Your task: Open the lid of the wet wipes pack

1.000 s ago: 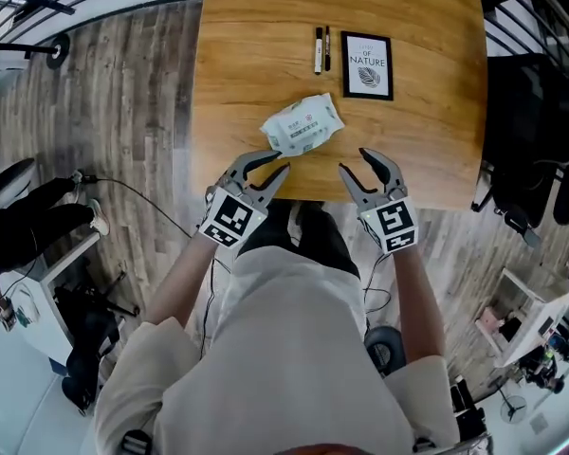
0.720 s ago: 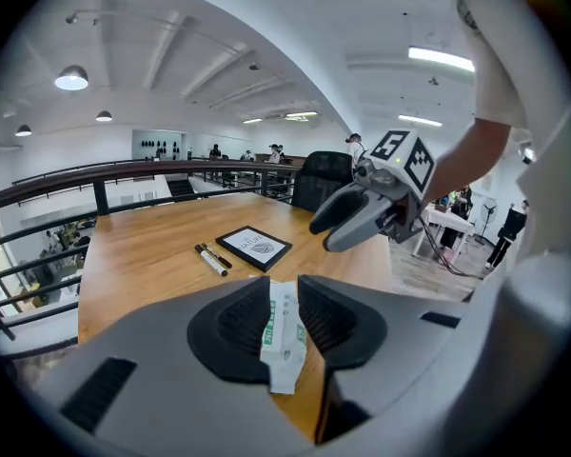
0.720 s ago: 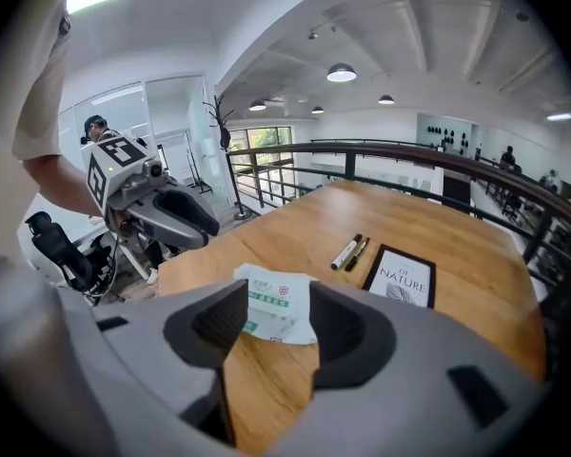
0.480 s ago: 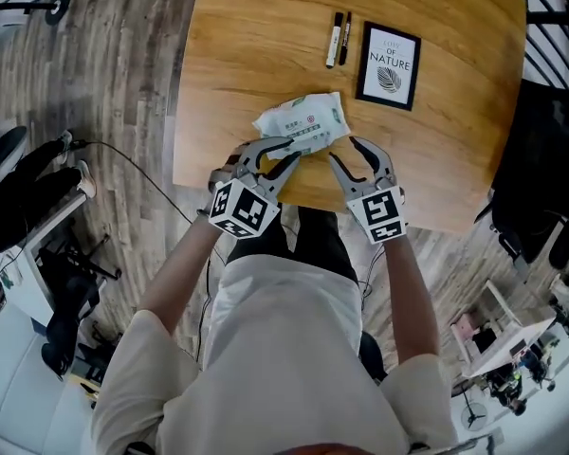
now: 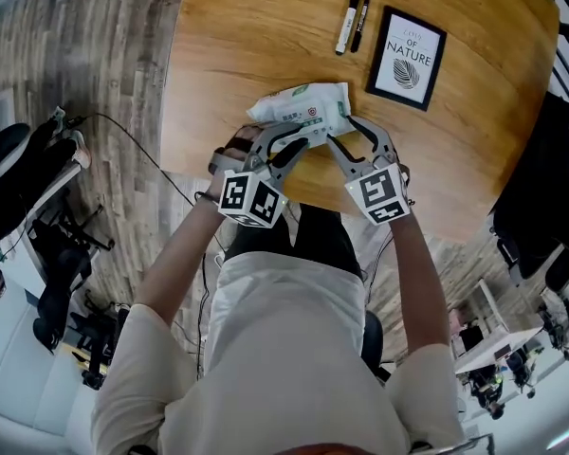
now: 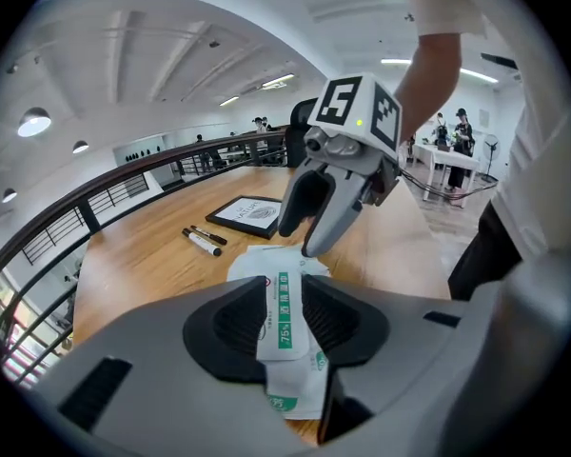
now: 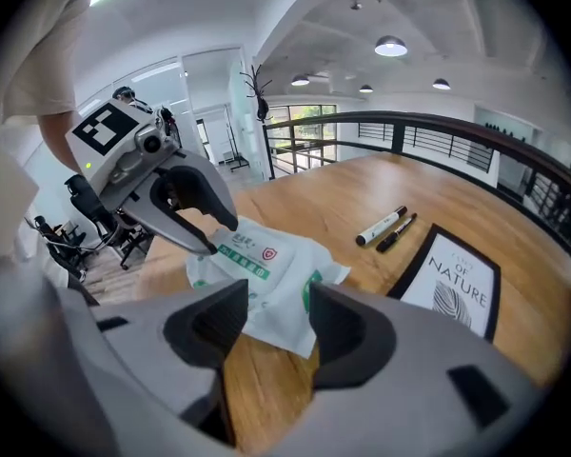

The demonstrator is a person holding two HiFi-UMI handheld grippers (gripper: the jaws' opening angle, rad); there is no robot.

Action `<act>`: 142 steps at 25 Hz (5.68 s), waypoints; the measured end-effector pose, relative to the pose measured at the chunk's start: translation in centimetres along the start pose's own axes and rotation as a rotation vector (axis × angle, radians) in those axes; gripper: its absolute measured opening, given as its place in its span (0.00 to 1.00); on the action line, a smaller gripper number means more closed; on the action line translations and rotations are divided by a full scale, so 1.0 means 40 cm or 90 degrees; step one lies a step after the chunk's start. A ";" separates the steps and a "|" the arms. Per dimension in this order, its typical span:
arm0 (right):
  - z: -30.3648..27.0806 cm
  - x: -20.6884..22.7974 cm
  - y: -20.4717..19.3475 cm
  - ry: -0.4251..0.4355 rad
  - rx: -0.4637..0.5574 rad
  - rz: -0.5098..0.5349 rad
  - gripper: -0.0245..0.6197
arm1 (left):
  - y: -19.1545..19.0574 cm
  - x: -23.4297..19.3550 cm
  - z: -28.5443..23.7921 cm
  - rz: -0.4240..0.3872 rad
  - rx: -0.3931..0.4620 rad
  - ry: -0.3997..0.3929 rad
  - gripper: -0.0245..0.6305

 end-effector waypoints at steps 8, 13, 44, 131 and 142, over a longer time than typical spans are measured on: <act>-0.045 0.013 -0.028 0.032 -0.022 0.036 0.34 | -0.030 0.026 -0.066 -0.044 -0.040 0.001 0.23; -0.052 0.013 -0.033 0.038 -0.017 0.028 0.34 | -0.036 0.030 -0.081 -0.055 -0.054 0.033 0.23; -0.062 0.010 -0.033 0.050 -0.038 0.040 0.34 | 0.034 -0.118 0.015 0.010 -0.016 0.102 0.11; 0.846 -0.420 0.171 -0.298 0.265 -0.049 0.04 | 0.324 0.286 0.800 0.275 0.248 0.220 0.03; 0.945 -0.375 0.127 -0.246 0.306 -0.059 0.04 | 0.400 0.329 0.805 0.311 0.278 0.269 0.03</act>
Point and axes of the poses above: the fingertips, and each gripper's own axes: z backward along the fingers, x to its right, y out of its top, the point moved 5 cm from there along z, backward along the fingers, and after that the axes turned 1 degree about -y, right-handed, at the moved point
